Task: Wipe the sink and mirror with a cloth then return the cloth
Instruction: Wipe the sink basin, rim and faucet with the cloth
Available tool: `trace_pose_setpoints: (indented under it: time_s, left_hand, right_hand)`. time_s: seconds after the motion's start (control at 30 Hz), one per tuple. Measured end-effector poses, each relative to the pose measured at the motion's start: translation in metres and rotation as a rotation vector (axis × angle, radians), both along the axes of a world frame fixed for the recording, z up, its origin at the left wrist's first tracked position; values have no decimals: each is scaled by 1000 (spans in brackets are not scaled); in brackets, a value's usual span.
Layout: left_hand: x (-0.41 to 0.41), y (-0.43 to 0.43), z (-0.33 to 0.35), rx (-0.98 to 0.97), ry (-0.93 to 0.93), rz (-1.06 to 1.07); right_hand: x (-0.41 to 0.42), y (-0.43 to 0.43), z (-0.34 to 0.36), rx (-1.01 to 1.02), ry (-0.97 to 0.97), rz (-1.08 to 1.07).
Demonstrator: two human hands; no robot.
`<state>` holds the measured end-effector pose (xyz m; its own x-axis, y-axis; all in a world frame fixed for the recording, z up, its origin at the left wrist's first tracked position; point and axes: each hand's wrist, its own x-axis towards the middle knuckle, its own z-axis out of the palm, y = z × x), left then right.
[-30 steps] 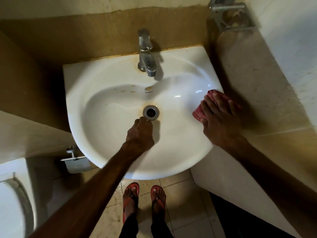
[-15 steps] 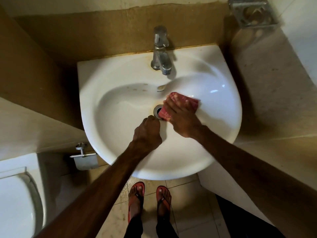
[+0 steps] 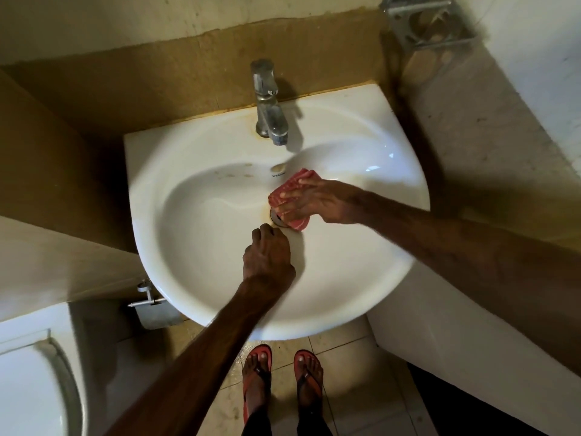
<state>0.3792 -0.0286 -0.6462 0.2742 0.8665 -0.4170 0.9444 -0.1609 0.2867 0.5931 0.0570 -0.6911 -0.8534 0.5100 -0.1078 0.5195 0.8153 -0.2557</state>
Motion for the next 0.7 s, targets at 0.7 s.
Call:
trace_pose_setpoints:
  time_s: [0.7]
  left_hand:
    - [47, -28, 0, 80, -290, -195]
  right_hand:
    - [12, -198, 88, 233, 39, -1117]
